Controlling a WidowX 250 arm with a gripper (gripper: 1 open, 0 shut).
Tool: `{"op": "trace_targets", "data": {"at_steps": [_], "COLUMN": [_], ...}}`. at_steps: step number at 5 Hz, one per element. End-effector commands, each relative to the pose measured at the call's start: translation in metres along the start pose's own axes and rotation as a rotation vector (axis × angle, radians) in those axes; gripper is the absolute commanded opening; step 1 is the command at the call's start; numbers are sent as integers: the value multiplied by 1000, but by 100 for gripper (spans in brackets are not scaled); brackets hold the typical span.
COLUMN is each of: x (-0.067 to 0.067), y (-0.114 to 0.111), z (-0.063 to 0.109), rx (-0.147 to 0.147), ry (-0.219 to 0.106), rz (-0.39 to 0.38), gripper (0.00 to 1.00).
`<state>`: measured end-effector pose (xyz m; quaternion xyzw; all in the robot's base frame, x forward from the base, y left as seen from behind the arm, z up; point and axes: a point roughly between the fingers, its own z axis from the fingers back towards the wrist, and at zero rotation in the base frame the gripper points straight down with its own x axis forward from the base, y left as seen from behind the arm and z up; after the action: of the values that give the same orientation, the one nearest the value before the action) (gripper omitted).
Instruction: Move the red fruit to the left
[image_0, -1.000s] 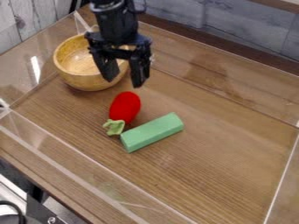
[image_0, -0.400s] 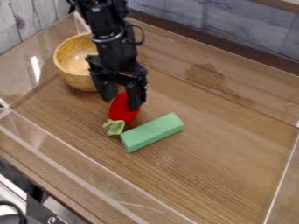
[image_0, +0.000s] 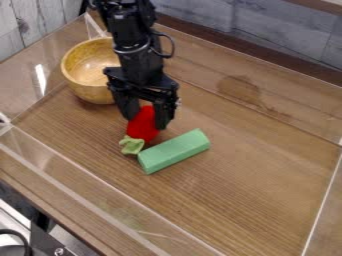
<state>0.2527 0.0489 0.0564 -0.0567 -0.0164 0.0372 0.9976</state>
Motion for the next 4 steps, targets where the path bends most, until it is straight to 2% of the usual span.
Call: {"op": "trace_targets", "data": {"at_steps": [1,3,4], "x": [15,28,33], "y": [-3,10,22], "z": [12,6,3], "rx": [26,40,44], "ry": [-62,-64,-63], "rz": [-13,-14,15], "gripper": [100,100,100]}}
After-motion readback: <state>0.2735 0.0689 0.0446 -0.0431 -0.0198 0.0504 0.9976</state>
